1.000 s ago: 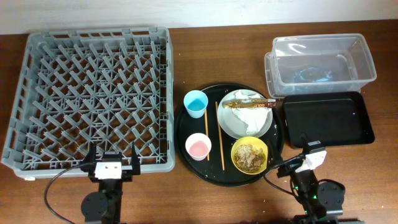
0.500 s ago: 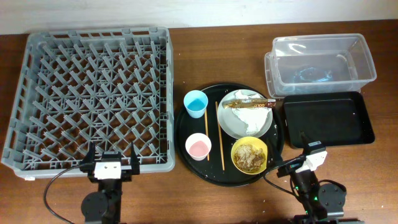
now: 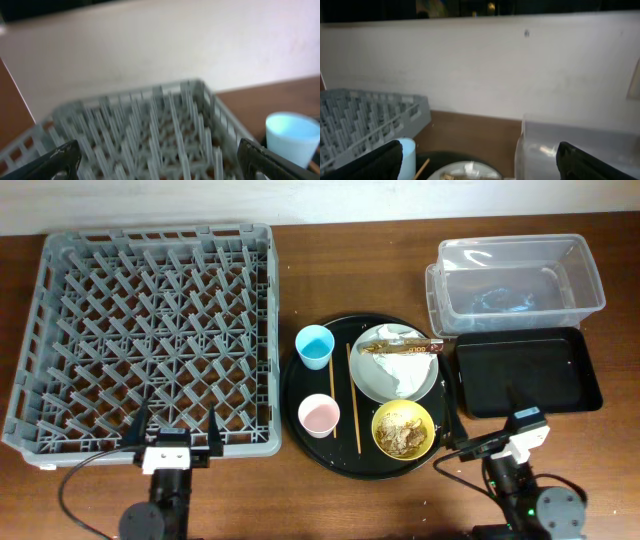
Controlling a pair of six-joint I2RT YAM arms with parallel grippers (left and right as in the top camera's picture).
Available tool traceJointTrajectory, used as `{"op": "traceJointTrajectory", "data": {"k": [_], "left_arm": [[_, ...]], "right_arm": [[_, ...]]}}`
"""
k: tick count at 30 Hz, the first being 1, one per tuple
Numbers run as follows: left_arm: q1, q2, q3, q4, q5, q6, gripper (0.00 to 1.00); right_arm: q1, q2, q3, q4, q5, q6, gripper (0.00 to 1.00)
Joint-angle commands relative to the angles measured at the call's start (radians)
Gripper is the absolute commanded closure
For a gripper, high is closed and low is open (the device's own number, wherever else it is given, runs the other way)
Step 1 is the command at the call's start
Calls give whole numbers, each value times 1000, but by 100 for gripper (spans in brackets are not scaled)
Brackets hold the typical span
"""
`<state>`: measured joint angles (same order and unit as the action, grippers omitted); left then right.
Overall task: Sort waste into correct bins and load items into the dishwasher rack
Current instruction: 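Reach the right gripper to the tissue on the white plate and grasp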
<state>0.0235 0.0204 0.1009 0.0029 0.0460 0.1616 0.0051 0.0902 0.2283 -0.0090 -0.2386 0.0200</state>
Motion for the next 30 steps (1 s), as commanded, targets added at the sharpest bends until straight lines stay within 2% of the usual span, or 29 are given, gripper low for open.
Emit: {"op": "traceJointTrajectory", "data": {"k": [1,8,12,16,22,26,30], "left_arm": [[-6,46,138,8,2,13,0],[-6,302,430,-23,-43,25,1],[-6,526,654,-142,-42,39,1],[-6,800,950,-344,-42,39,0],[-6,1130,1288,-642,-23,39,0],[-6,1300,1412,-776,36,39,0],[-6,1378,1417,-802,70,39,0]], "right_arm": [[-6,113,138,-3,-13,-93,2],[-5,461,469,-79,-29,-118,1],[-5,655,721,-308,-40,-117,2],[-5,858,996,-613,-42,-117,1],[-5,1103,1299,-930,-43,-117,2],[-5,1210,1363,-971,-151,-117,1],[-5,1262,1363,-982,-230,-117,2]]}}
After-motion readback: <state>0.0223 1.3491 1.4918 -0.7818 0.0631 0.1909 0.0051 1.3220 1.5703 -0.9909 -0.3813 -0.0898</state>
